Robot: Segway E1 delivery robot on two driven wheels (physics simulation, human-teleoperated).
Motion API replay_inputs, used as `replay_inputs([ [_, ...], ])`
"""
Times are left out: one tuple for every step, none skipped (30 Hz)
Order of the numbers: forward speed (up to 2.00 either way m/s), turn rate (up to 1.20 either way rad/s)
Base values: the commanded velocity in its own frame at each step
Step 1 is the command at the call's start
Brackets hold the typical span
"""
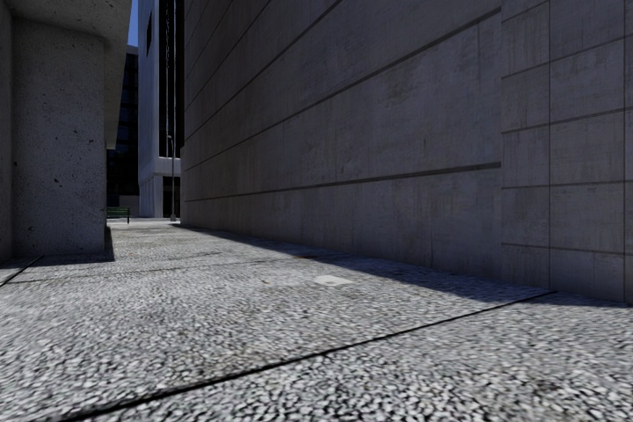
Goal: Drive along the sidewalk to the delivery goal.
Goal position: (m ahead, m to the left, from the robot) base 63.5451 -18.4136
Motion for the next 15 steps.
replay_inputs([
  [0.00,0.00],
  [0.00,0.00],
  [0.00,0.00],
  [0.00,0.00],
  [0.00,0.00],
  [0.00,0.00],
  [0.00,0.00],
  [0.00,0.00],
  [0.00,0.00],
  [0.00,0.00],
  [0.00,0.00],
  [0.00,0.00],
  [0.00,0.00],
  [0.00,0.00],
  [0.00,0.00],
])
